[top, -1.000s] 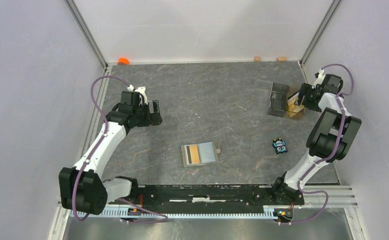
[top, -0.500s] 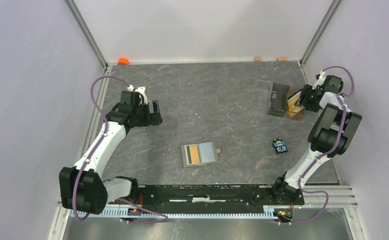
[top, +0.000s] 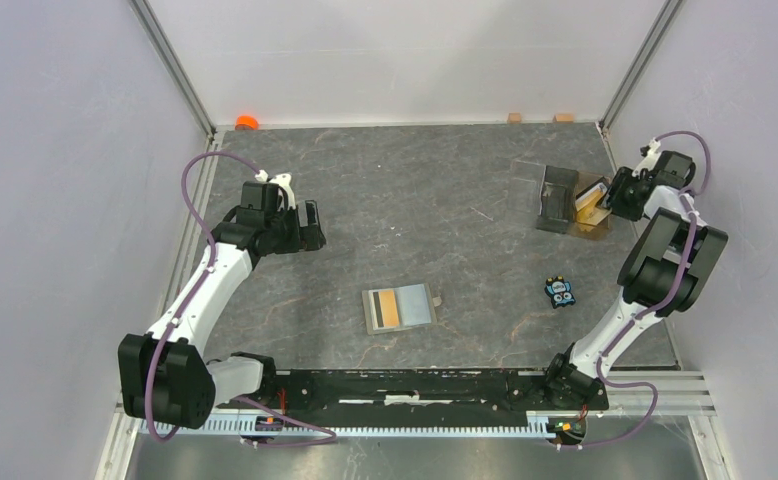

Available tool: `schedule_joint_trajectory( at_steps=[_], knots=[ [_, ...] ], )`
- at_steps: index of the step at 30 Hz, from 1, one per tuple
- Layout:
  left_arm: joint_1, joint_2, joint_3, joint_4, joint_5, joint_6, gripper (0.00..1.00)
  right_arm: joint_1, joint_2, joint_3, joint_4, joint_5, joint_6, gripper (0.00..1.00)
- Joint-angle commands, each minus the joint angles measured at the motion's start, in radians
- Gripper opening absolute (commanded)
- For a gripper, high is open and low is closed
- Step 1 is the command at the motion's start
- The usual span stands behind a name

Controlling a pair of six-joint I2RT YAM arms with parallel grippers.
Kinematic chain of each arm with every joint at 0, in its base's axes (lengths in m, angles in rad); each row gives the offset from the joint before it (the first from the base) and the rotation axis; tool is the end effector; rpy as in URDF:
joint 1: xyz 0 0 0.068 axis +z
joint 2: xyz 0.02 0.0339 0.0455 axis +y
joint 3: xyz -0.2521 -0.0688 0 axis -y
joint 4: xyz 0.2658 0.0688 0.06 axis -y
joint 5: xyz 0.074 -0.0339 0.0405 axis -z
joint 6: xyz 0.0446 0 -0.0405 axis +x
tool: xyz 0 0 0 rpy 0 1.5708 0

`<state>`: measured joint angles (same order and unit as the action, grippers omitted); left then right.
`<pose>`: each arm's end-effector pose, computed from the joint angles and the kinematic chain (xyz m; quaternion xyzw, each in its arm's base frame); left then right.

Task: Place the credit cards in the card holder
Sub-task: Pick up the credit card from the storage box.

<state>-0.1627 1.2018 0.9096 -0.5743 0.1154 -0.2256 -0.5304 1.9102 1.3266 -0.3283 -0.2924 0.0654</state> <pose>0.2730 -0.0500 0.2394 -0.0096 0.9372 -0.1195 0.3274 0.3776 -0.2066 0.1625 0.2297 0.9087 0.0604 0.3432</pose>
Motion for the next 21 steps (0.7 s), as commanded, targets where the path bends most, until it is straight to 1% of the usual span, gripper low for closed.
schedule_joint_trajectory(
  at_steps=[1,7,16,21],
  knots=[
    [0.006,0.005,-0.002,0.014,0.027,0.034,1.0,-0.039,-0.055,-0.001,0.06,0.014,0.042,0.48],
    [0.006,0.008,-0.003,0.014,0.032,0.034,1.0,-0.044,-0.077,-0.011,0.073,0.024,0.043,0.46],
    [0.006,0.009,-0.002,0.014,0.039,0.032,1.0,-0.046,-0.09,-0.02,0.08,0.022,0.044,0.34],
    [0.006,0.008,-0.003,0.014,0.04,0.032,1.0,-0.046,-0.126,-0.029,0.081,0.059,0.045,0.29]
  ],
)
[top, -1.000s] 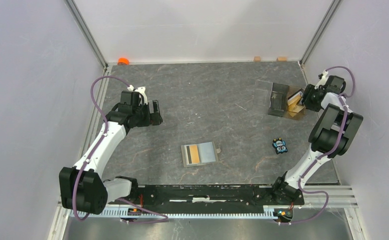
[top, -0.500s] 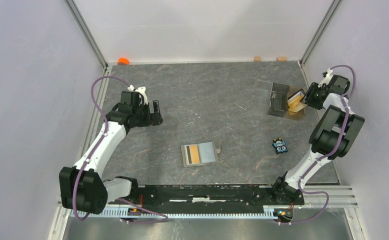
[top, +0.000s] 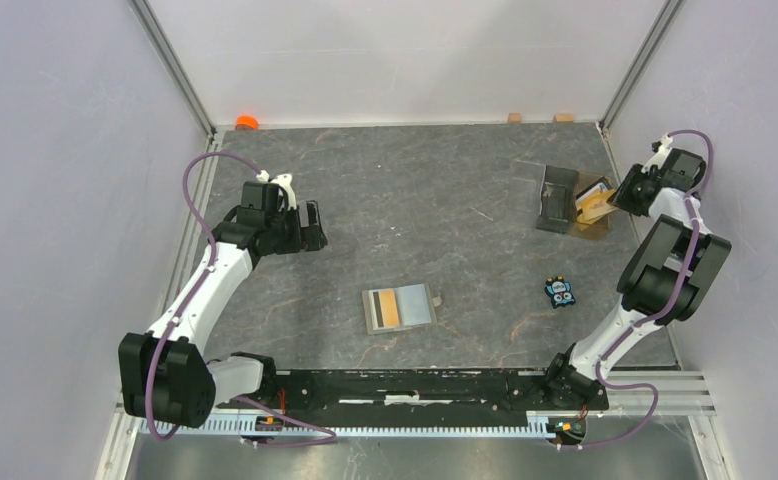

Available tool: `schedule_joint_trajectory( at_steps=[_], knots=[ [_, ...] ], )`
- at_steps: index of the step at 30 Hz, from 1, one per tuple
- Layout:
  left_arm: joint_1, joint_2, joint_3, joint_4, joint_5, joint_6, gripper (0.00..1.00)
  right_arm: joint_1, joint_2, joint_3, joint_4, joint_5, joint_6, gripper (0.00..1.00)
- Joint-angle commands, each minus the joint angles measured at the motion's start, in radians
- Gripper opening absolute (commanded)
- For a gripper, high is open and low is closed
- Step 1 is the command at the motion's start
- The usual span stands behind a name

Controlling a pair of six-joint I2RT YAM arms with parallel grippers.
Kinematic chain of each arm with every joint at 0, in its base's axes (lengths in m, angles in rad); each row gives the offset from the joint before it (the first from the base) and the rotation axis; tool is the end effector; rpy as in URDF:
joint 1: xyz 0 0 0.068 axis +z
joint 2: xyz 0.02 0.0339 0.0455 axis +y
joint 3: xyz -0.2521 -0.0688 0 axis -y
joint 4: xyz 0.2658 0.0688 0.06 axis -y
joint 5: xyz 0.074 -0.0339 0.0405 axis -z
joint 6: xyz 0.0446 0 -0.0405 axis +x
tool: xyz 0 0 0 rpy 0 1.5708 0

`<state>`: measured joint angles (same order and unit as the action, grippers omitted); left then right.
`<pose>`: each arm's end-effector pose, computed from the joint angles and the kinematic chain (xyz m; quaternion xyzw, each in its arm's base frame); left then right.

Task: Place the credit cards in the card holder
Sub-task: Pick up the credit card from the storage box.

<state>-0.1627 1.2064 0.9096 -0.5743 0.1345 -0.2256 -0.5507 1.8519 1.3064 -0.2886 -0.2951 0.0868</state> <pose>0.2734 -0.0509 0.2383 -0.0065 0.9376 -0.1279 0.3234 0.3704 -0.2122 0.1827 0.2389 0.8929 0.0516 0.3782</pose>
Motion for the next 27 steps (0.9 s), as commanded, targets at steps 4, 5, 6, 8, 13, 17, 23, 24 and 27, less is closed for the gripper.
schedule_joint_trajectory(
  at_steps=[4,5,6,8,13,17,23,24,27],
  knots=[
    [0.006,0.0,-0.002,0.014,0.021,0.032,1.0,-0.026,-0.103,-0.017,0.041,0.094,0.027,0.24],
    [0.006,0.0,-0.003,0.014,0.022,0.032,1.0,-0.026,-0.11,-0.018,0.04,0.098,0.027,0.22],
    [0.006,-0.002,-0.002,0.014,0.022,0.032,1.0,-0.026,-0.114,-0.017,0.038,0.098,0.028,0.21],
    [0.006,-0.001,-0.003,0.014,0.022,0.033,1.0,-0.026,-0.123,-0.019,0.037,0.096,0.029,0.17],
    [0.006,-0.006,-0.005,0.015,0.021,0.032,1.0,-0.026,-0.146,-0.023,0.041,0.062,0.031,0.02],
    [0.006,-0.01,-0.005,0.017,0.025,0.032,1.0,-0.025,-0.177,-0.03,0.05,-0.009,0.04,0.0],
    [0.006,-0.045,-0.024,0.059,0.149,0.049,0.99,0.016,-0.285,-0.024,0.044,-0.089,0.052,0.0],
    [0.006,-0.053,-0.031,0.069,0.167,0.051,0.99,0.03,-0.309,-0.024,0.043,-0.1,0.053,0.0],
    [0.003,-0.075,-0.047,0.1,0.234,0.055,0.97,0.094,-0.377,-0.024,0.043,-0.151,0.062,0.0]
  ],
)
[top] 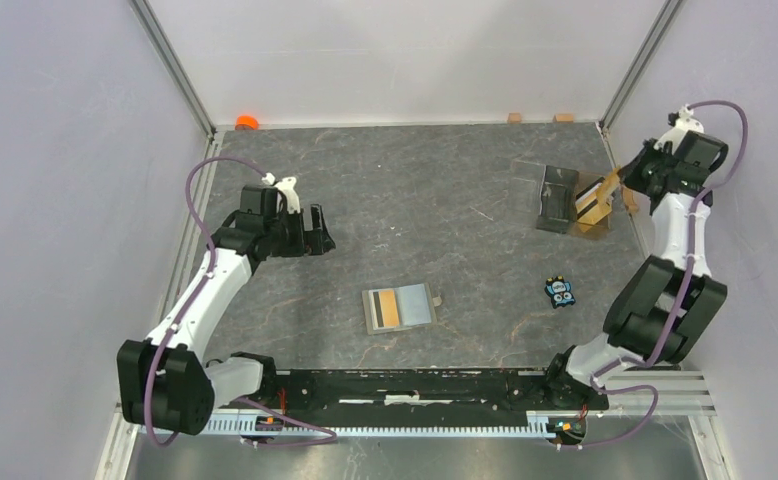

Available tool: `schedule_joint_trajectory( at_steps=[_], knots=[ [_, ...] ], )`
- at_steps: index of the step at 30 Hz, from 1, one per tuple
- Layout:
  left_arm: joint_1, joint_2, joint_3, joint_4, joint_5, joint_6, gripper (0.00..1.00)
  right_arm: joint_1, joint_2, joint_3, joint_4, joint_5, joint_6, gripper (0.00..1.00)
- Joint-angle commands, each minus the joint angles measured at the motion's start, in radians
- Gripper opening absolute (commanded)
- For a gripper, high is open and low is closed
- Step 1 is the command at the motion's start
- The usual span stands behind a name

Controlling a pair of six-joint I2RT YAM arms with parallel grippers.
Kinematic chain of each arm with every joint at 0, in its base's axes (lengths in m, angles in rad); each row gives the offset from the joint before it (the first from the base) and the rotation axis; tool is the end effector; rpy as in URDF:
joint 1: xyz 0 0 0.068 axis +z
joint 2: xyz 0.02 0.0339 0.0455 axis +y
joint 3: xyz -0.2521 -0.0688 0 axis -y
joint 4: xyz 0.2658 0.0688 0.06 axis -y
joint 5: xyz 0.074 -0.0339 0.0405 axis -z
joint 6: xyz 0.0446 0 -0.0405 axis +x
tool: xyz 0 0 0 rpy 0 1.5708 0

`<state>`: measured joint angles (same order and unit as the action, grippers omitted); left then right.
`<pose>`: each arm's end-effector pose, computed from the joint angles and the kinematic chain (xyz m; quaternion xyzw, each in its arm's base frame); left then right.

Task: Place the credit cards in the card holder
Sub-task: Pick up the credit card from the storage box, then insert the credit card into the card holder.

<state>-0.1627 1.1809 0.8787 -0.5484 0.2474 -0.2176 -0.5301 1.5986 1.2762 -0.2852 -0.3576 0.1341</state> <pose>0.2677 -0.0550 0.2367 0.0180 0.9296 -0.1795 0.3215 0.3471 -0.1853 0.2721 0.2065 0.8513 0.0649 0.4779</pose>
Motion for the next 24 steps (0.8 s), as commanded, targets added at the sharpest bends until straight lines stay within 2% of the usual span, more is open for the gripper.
schedule_joint_trajectory(
  at_steps=[1,7,12,16,21,24],
  knots=[
    [0.002,-0.054,-0.021,0.084,0.147,0.047,0.96,0.11,-0.144,0.005,0.037,-0.092,0.011,0.0],
    [-0.046,-0.089,-0.032,0.125,0.281,0.053,0.92,0.395,-0.213,0.031,-0.009,-0.105,-0.04,0.0],
    [-0.182,-0.136,-0.051,0.188,0.3,0.005,0.91,0.632,-0.219,0.016,0.003,-0.194,-0.028,0.0],
    [-0.272,-0.166,-0.097,0.309,0.347,-0.085,0.91,0.839,-0.192,-0.002,0.017,-0.284,-0.011,0.0],
    [-0.297,-0.223,-0.171,0.494,0.446,-0.214,0.92,1.071,-0.131,-0.042,0.078,-0.432,0.037,0.0],
    [-0.298,-0.226,-0.182,0.503,0.482,-0.22,0.92,1.151,-0.116,-0.056,0.1,-0.472,0.046,0.0]
  ],
)
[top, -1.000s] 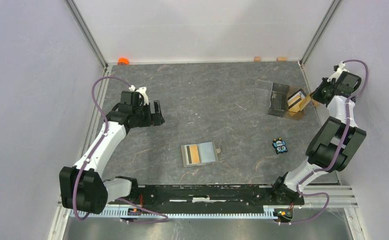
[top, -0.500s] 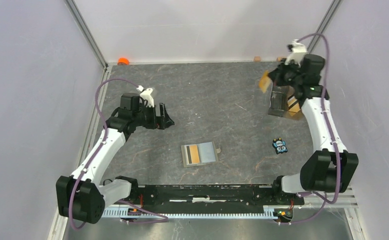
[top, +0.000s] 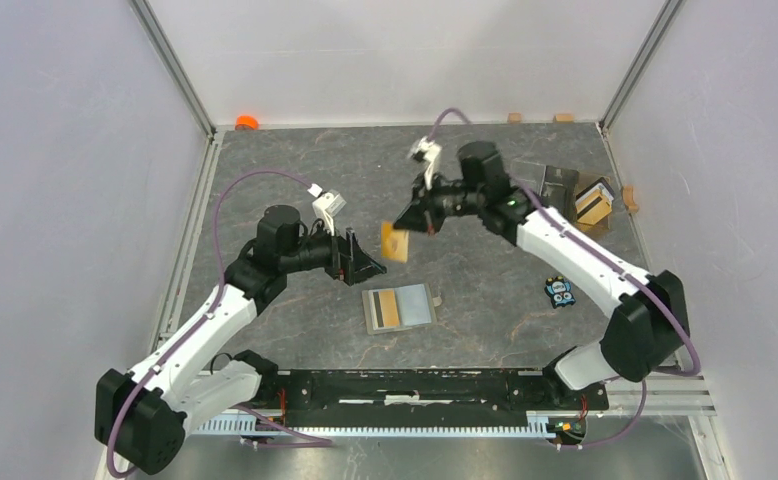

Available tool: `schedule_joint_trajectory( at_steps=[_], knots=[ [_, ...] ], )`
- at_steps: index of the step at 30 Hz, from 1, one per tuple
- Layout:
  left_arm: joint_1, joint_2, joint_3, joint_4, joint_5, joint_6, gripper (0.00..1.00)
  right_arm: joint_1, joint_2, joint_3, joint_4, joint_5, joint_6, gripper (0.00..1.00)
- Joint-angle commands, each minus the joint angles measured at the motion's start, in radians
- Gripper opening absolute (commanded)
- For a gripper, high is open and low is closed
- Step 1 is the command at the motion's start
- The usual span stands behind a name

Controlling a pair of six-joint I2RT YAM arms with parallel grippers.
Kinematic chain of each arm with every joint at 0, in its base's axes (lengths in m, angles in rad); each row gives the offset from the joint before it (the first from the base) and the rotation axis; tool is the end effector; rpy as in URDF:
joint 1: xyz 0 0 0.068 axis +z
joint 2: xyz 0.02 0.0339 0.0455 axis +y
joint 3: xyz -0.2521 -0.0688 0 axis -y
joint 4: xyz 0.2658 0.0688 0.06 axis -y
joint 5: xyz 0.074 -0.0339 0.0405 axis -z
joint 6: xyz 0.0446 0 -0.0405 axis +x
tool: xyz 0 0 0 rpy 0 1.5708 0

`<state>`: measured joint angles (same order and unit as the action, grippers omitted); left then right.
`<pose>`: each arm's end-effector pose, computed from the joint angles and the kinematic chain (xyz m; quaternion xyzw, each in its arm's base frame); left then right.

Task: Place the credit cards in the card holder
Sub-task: Insert the credit card into the card holder.

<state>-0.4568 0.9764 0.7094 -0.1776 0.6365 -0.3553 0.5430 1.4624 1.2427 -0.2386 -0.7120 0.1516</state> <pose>0.2129 -0.1342 0.2629 0.2076 0.7936 -0.4433 0.3613 0.2948 0.2119 0.3171 -0.3353 0.7450 0.4468 0.3646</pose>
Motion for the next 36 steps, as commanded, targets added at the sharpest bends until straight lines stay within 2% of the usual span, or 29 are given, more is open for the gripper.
schedule_joint_trajectory(
  at_steps=[1,5,7,11,14,25,26,27,28,29,30,31,32,34,35,36],
  knots=[
    [-0.004,-0.023,-0.01,0.115,0.094,-0.073,0.92,0.094,0.02,-0.027,0.066,-0.127,0.035,0.0],
    [-0.003,-0.054,-0.029,0.099,0.095,-0.066,0.89,0.112,0.02,-0.028,0.097,-0.168,0.066,0.0],
    [-0.005,-0.071,-0.04,0.099,0.094,-0.069,0.82,0.116,0.02,-0.02,0.096,-0.178,0.061,0.0],
    [-0.004,-0.089,-0.051,0.102,0.096,-0.081,0.54,0.116,0.021,-0.003,0.081,-0.196,0.048,0.0],
    [-0.004,-0.093,-0.059,0.122,0.113,-0.095,0.43,0.117,0.032,0.016,0.027,-0.194,0.014,0.0],
    [-0.004,-0.067,-0.066,0.138,0.113,-0.107,0.4,0.123,0.018,-0.022,0.094,-0.274,0.058,0.0],
    [-0.004,-0.067,-0.069,0.15,0.124,-0.113,0.36,0.123,0.018,-0.026,0.095,-0.274,0.058,0.0],
    [-0.003,-0.066,-0.071,0.156,0.136,-0.117,0.26,0.123,0.021,-0.027,0.094,-0.273,0.058,0.0],
    [-0.003,-0.067,-0.073,0.156,0.137,-0.117,0.11,0.123,0.021,-0.03,0.092,-0.27,0.055,0.0],
    [-0.003,-0.068,-0.075,0.158,0.134,-0.12,0.03,0.123,0.023,-0.032,0.085,-0.266,0.049,0.0],
    [-0.005,-0.069,-0.081,0.167,0.136,-0.126,0.02,0.122,0.027,-0.032,0.068,-0.256,0.038,0.0],
    [-0.005,-0.068,-0.089,0.173,0.142,-0.139,0.02,0.123,0.03,-0.031,0.048,-0.242,0.026,0.1],
    [-0.004,-0.067,-0.1,0.205,0.146,-0.149,0.02,0.123,0.032,-0.031,0.02,-0.215,0.009,0.26],
    [-0.003,-0.064,-0.117,0.222,0.137,-0.169,0.02,0.123,0.024,-0.037,-0.021,-0.132,-0.017,0.49],
    [-0.003,-0.06,-0.126,0.221,0.125,-0.179,0.02,0.122,0.011,-0.051,-0.034,-0.07,-0.026,0.57],
    [-0.003,-0.053,-0.137,0.218,0.106,-0.188,0.02,0.122,0.0,-0.07,-0.039,-0.014,-0.031,0.62]
  ],
)
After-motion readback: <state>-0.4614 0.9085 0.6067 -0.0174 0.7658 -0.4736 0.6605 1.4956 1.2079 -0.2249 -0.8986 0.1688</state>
